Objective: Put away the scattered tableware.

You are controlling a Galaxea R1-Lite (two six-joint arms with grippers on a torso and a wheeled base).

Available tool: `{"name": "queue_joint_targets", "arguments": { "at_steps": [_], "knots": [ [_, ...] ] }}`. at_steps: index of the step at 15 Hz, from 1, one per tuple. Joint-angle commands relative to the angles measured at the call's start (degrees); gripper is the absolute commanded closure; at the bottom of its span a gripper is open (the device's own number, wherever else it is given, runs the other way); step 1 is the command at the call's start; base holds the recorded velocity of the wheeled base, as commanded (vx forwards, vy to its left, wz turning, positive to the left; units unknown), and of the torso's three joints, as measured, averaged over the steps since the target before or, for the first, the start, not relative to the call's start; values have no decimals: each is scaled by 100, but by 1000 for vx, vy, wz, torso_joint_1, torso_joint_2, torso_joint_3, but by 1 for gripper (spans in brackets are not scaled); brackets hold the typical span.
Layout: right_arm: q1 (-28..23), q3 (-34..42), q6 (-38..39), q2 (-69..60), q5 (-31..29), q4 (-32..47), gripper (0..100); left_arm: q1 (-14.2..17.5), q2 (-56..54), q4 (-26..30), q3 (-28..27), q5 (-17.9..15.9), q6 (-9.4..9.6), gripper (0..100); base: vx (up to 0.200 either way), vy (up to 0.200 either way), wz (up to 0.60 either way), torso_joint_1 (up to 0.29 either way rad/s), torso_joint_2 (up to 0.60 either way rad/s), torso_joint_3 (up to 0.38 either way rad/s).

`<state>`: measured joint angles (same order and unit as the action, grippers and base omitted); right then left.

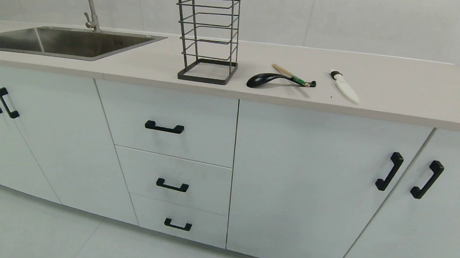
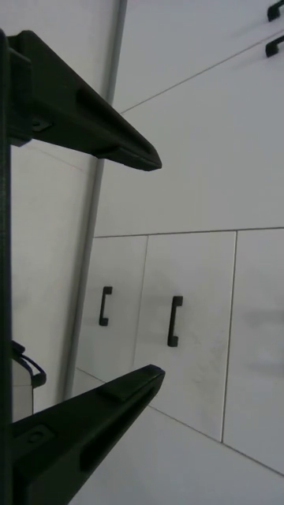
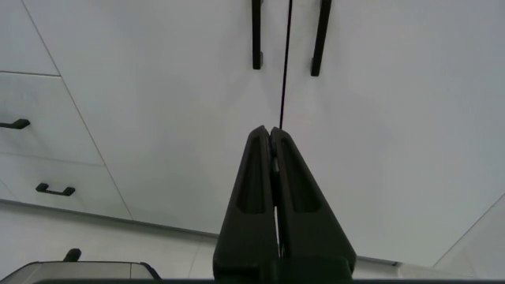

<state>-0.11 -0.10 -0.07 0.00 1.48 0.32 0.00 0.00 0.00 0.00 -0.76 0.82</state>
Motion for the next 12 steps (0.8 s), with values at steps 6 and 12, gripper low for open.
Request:
{"name": "queue_joint_targets", "arguments": {
  "at_steps": [6, 12],
  "knots": [
    [2, 1, -1, 9, 2, 3, 100, 185, 817, -958, -1266, -241, 85, 0, 0, 0, 0, 0, 0, 0],
    [2, 1, -1, 9, 2, 3, 100, 123, 914, -615, -844, -1559, 850, 0, 0, 0, 0, 0, 0, 0]
  ]
}}
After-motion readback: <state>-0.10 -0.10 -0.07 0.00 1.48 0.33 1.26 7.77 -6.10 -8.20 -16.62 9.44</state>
